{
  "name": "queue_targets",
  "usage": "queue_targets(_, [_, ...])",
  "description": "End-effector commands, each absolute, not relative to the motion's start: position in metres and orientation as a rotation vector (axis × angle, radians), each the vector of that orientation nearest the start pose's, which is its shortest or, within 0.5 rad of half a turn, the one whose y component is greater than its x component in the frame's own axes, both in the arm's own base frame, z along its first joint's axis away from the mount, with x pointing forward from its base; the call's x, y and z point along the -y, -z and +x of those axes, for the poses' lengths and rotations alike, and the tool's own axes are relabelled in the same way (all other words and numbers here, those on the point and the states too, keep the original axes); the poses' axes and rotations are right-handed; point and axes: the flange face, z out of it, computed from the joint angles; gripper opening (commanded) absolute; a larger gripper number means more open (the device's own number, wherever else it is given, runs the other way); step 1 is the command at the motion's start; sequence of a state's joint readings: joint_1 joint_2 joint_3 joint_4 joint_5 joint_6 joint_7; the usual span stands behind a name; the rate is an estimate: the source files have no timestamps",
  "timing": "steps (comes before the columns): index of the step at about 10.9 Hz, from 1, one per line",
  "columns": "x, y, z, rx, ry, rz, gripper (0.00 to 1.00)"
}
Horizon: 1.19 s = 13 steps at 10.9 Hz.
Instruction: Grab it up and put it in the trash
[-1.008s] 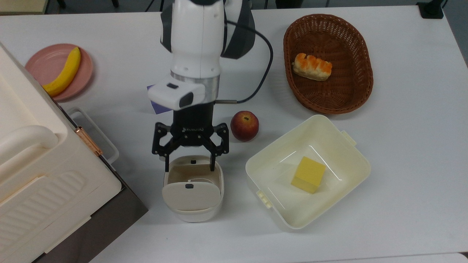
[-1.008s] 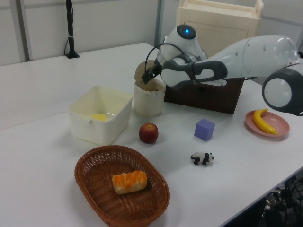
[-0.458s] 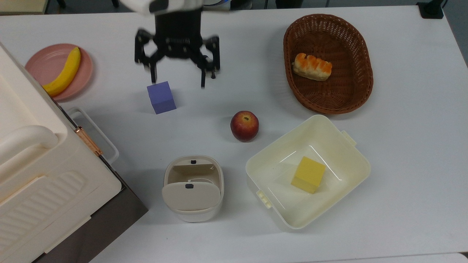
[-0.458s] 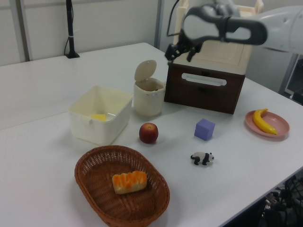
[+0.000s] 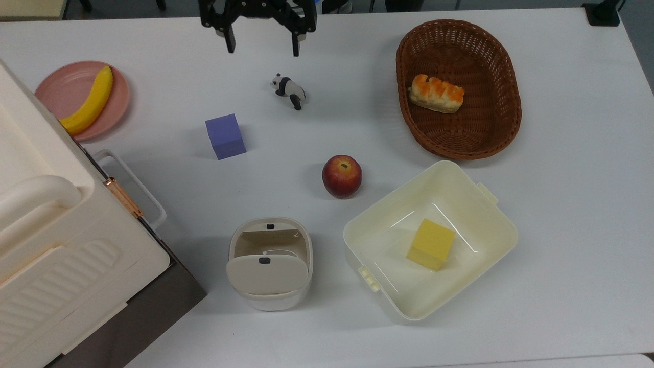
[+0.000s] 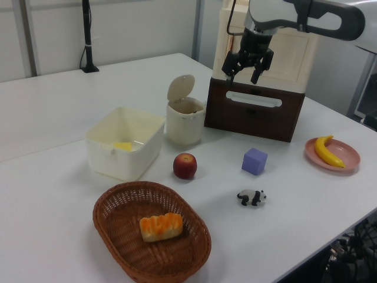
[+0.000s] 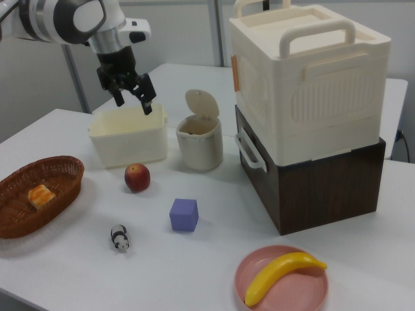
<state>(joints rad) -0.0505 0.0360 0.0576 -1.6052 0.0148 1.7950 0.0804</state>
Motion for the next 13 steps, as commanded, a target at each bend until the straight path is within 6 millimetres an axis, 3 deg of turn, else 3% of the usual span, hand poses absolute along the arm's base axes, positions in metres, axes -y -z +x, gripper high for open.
queue_targets(1, [-0.011, -0.588, 0.559, -0.104, 0.086, -3.061, 1.0])
queue_targets(3, [-0.015, -0.578, 0.556, -0.017, 0.032, -3.044, 1.0])
queue_targets(8, [-0.024, -0.572, 0.556, -0.004, 0.002, -3.046, 1.0])
queue_targets(10, [-0.013, -0.576, 0.559, -0.03, 0.022, -3.045, 1.0])
queue_targets(13, [-0.013, -0.576, 0.559, -0.03, 0.022, -3.047, 1.0])
